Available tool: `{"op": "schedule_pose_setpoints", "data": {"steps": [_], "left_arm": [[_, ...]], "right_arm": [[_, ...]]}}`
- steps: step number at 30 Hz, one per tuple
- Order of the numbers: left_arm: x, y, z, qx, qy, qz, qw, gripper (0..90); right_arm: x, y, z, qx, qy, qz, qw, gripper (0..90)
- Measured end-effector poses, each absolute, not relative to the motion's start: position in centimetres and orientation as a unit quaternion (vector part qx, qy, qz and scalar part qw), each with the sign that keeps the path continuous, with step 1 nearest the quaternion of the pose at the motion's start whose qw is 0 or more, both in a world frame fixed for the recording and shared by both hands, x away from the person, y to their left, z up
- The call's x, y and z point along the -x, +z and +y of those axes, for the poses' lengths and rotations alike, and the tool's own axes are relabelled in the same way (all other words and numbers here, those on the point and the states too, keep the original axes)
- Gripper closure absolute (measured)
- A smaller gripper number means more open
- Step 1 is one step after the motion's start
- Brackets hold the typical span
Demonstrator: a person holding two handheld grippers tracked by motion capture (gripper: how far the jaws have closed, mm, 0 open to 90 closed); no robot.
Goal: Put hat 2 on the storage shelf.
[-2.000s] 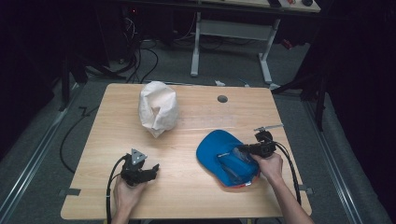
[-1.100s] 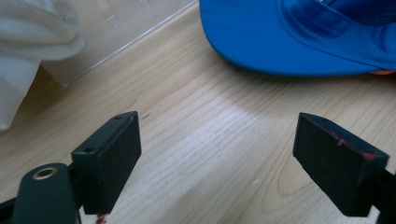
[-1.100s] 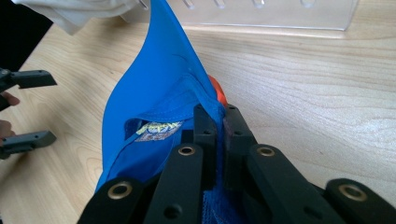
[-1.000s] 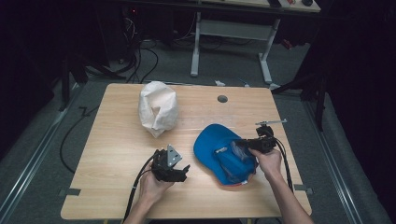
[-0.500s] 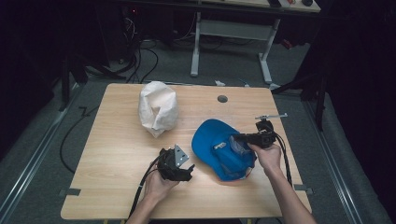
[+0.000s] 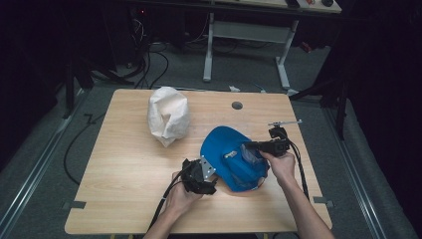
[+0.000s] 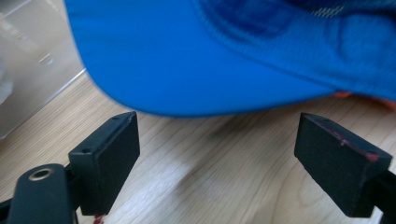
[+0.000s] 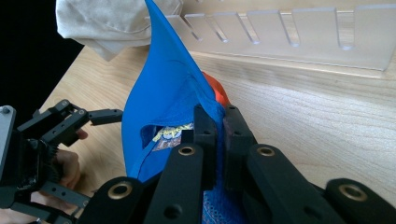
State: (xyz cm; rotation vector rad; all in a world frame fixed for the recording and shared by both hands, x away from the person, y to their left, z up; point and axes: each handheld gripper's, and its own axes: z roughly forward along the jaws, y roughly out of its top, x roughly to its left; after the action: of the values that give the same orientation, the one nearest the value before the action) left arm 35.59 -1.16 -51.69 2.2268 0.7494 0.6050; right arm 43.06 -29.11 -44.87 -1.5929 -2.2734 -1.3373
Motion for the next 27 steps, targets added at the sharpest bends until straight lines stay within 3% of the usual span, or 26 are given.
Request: {"op": "schedule_pose_setpoints", "data": {"steps": [27], "left_arm": [[-34.6,-49.3,0.6,-0.808,0.301,0.31,0.401,12.6]], "right_arm": [[-43.1,-45.8,-27.7,0.52,-0.391,-0.758,0.041,86.7]]}}
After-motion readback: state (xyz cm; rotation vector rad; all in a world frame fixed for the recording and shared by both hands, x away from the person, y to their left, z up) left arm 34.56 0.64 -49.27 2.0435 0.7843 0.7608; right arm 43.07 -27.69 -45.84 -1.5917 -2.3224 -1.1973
